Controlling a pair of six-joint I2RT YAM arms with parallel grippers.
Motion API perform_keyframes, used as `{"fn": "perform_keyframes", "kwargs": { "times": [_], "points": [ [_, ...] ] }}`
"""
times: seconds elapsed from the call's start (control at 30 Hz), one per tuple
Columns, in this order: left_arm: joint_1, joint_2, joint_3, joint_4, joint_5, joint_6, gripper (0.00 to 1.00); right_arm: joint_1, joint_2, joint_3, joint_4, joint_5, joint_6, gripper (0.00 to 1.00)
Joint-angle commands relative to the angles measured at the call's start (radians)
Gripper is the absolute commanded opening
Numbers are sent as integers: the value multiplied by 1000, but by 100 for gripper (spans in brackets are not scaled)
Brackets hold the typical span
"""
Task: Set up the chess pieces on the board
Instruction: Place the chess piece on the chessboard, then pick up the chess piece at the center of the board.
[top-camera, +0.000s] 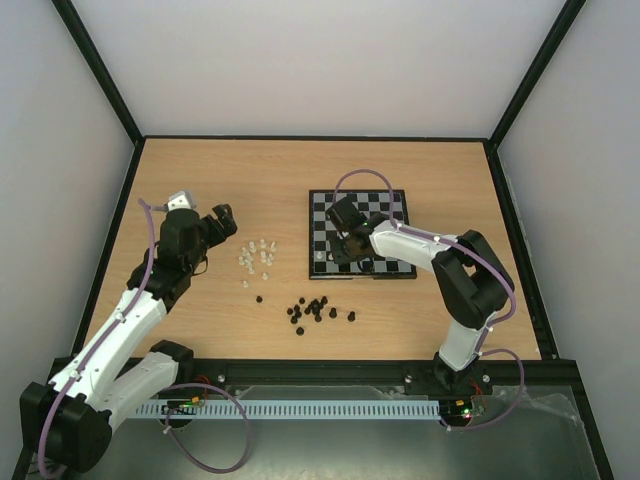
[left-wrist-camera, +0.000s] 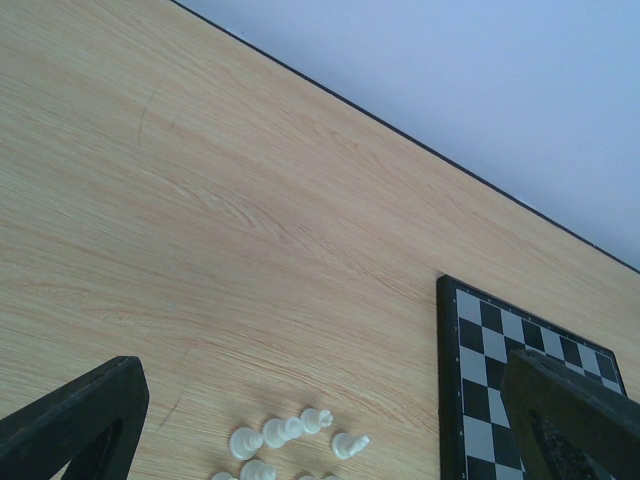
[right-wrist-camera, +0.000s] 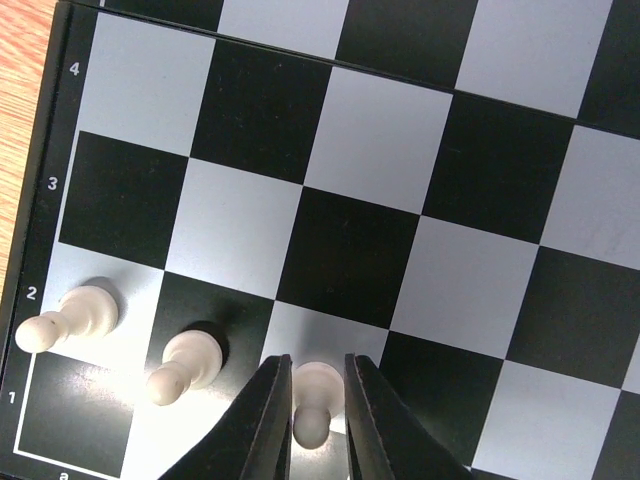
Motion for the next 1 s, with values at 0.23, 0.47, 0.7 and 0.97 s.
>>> {"fn": "perform_keyframes", "kwargs": {
  "times": [0.23,0.47,0.7,0.97],
  "points": [
    [6,-4,-14,10,-2,0,100,-1,-17,4,-28,24,-5,28],
    [5,-1,-15,13,-2,-1,99,0,-87,-2,-34,46,-2,54],
    [6,-1,-18,14,-5,0,100,0,-190,-40,-17,77,10,99],
    [8,31,-27,32,12,1,100,0,-297,-109,57,68,16,99]
  ]
}}
